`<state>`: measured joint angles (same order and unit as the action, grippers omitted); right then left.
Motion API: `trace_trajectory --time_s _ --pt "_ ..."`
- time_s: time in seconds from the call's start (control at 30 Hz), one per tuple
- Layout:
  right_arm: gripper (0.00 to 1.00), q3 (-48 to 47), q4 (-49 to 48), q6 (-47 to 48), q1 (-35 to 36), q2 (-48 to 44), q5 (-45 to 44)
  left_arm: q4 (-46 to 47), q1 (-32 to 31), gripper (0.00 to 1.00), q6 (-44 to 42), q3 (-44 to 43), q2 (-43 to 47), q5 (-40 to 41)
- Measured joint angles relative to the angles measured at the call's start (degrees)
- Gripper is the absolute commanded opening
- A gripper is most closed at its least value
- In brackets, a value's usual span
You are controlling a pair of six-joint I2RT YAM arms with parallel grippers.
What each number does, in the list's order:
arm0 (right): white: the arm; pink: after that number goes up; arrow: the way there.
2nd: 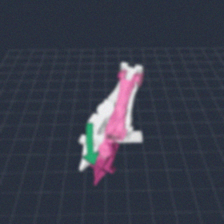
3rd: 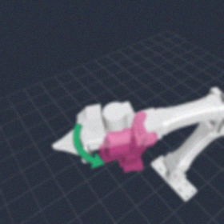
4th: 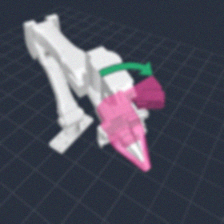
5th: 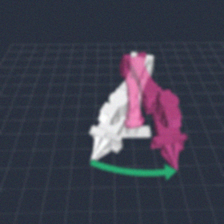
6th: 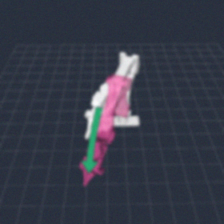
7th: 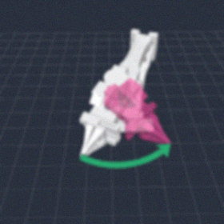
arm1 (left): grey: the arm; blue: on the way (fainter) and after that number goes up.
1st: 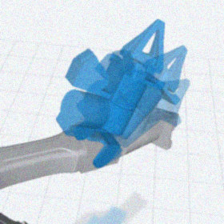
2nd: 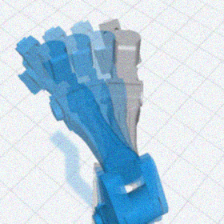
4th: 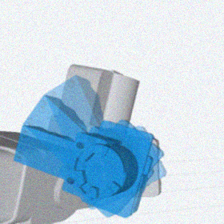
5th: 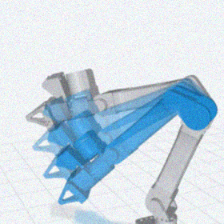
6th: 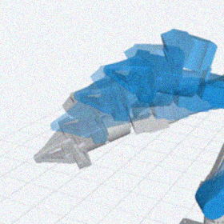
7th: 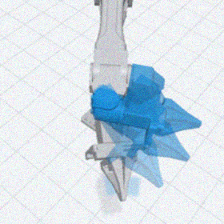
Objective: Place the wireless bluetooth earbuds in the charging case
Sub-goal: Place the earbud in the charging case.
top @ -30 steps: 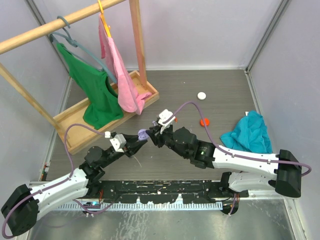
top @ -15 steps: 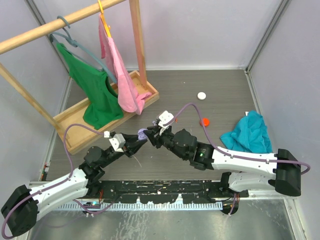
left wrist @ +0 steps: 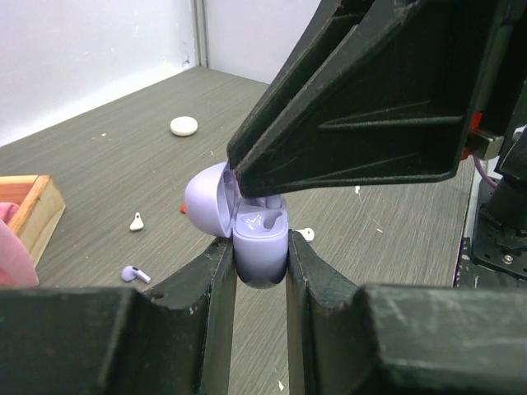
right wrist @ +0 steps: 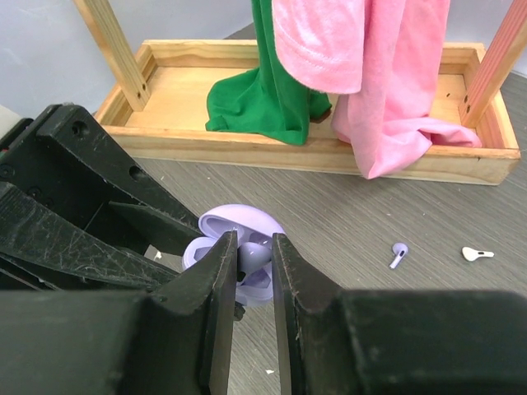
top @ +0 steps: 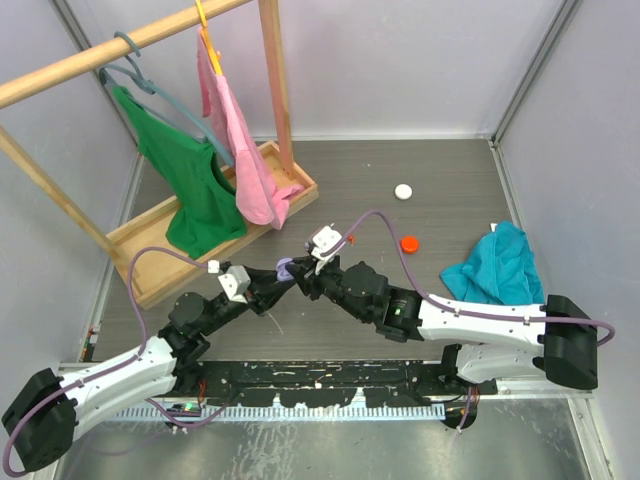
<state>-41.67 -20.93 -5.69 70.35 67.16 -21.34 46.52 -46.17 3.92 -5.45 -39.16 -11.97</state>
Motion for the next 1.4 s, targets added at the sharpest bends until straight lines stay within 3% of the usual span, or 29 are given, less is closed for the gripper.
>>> trace_trajectory --time_s 0.17,0.47,0.7,0.9,1.1,1.4 --pt "0.29 0.83 -0.15 -0.02 0.20 0.00 0.02 0.13 -0.22 0.00 1.27 -0.04 -0.76 0.63" --pt "0.50 1.07 -0.04 -0.26 0.44 -0.15 -0.09 0.37 -0.24 0.00 1.79 -0.11 -1.49 1.66" --pt "0.60 -0.20 3.82 0.00 0.35 -1.44 -1.14 -0.02 -0.24 0.00 1.64 -0.11 -1.64 2.58" --pt "0.61 -3.26 8.50 0.20 -2.32 -1.44 -0.35 -1.81 -0.24 0.00 1.40 -0.09 -1.29 4.94" --pt "0.61 -4.72 11.91 -1.31 -10.80 -0.13 4.37 -6.86 -0.24 0.00 1.44 0.50 1.16 9.99" --pt "0.57 -5.09 11.98 -3.28 -18.93 14.14 7.41 -16.00 -0.24 0.00 1.66 0.83 6.49 16.28"
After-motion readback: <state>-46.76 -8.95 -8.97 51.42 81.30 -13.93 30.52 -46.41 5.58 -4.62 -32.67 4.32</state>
